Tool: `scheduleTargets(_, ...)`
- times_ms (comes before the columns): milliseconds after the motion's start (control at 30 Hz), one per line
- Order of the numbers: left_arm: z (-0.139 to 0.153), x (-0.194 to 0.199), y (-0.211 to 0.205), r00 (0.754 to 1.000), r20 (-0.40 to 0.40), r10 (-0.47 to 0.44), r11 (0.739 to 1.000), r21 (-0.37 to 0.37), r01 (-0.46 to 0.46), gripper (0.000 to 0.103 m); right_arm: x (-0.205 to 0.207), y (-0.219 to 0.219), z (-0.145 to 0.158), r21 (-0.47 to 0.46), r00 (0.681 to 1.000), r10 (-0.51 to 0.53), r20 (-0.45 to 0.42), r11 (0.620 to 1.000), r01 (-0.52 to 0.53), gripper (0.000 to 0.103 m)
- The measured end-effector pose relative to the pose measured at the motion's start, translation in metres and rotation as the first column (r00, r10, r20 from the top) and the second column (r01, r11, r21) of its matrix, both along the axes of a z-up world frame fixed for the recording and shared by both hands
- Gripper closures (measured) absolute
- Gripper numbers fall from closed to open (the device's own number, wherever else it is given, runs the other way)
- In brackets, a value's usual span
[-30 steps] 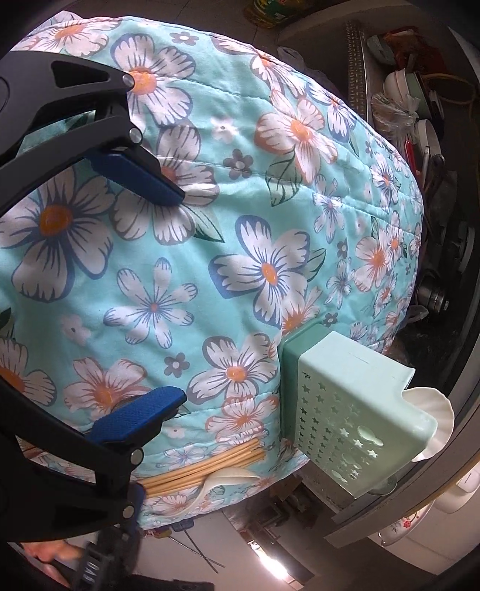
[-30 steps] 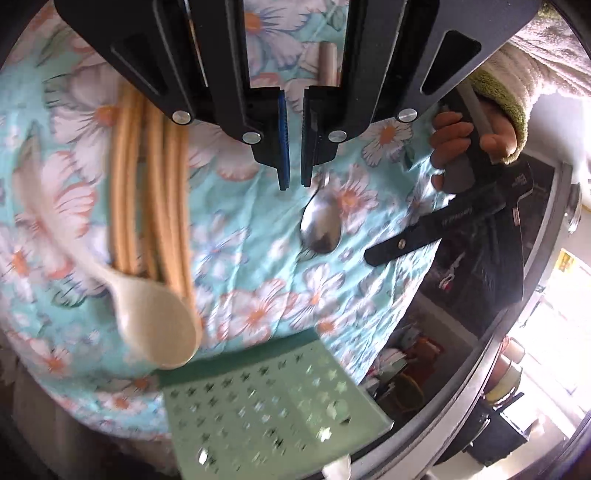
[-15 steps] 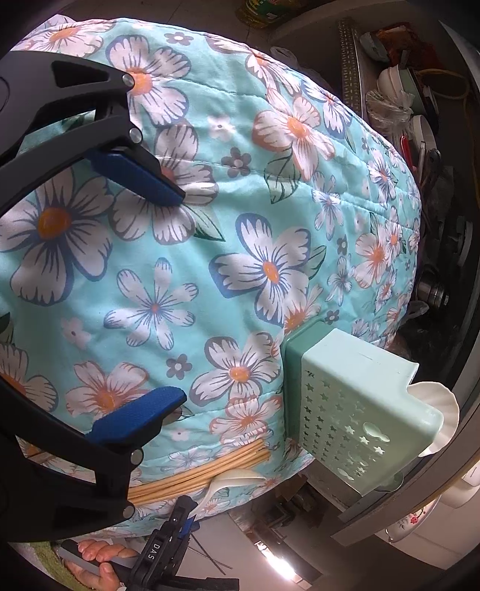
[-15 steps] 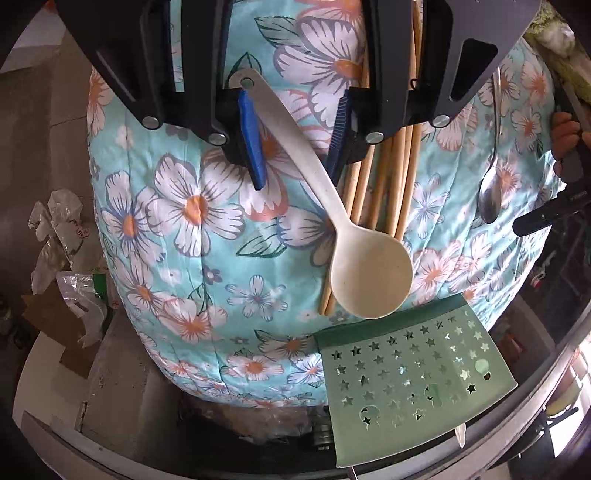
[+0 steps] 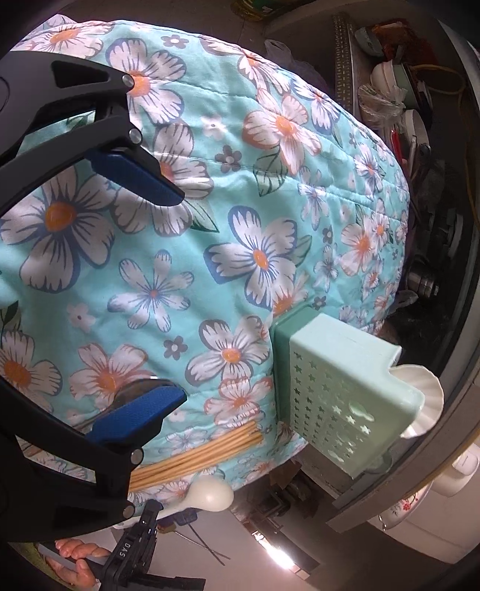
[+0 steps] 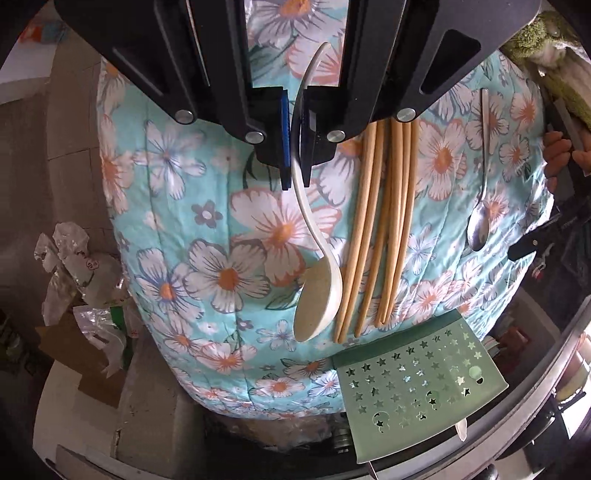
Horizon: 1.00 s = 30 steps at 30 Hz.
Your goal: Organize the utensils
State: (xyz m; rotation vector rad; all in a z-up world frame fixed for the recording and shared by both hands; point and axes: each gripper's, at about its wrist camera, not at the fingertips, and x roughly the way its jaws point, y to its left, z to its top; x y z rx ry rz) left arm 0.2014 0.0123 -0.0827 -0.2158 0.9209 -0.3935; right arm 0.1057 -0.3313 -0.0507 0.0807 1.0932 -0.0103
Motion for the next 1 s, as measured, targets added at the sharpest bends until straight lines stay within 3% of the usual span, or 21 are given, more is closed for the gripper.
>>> scheduleTargets(200,0.009,-0.005,-0.024,0.987,0.005,-0.161,0.985,-0.062,0.161,0.037,-0.005,0.014,-0.001,-0.003,0.997,0.079,-0.004,0.997,-0.079,0.095)
scheduleTargets(267,0.006,-0.004,-0.034,0.981,-0.019,-0.195,0.979,-0.062,0.193,0.044,-0.004,0.014,0.001,0.027,0.995,0.099,0.009,0.995,-0.099,0.086)
scheduleTargets(333,0.002,-0.004,-0.042,0.976,-0.041,-0.215,0.976,-0.056,0.212,0.053,-0.005,0.011,0.004,0.072,0.993,0.115,0.035,0.99,-0.117,0.068)
scheduleTargets(500,-0.01,0.002,-0.054,0.969,-0.102,-0.223,0.975,-0.031,0.221,0.071,-0.006,-0.007,0.003,0.223,0.992,0.102,0.073,0.968,-0.116,0.063)
scheduleTargets(733,-0.02,0.013,-0.064,0.955,-0.165,-0.245,0.969,-0.073,0.236,0.074,-0.003,-0.032,-0.018,0.404,0.998,0.043,0.04,0.913,-0.055,0.063)
scheduleTargets(800,-0.02,0.015,-0.069,0.957,-0.161,-0.243,0.97,-0.046,0.239,0.076,-0.002,-0.034,-0.02,0.417,0.998,0.042,0.041,0.907,-0.055,0.063)
scheduleTargets(1000,-0.017,0.005,-0.099,0.964,-0.094,-0.251,0.951,0.162,0.263,0.084,-0.004,-0.036,-0.022,0.431,0.998,0.041,0.05,0.9,-0.059,0.063)
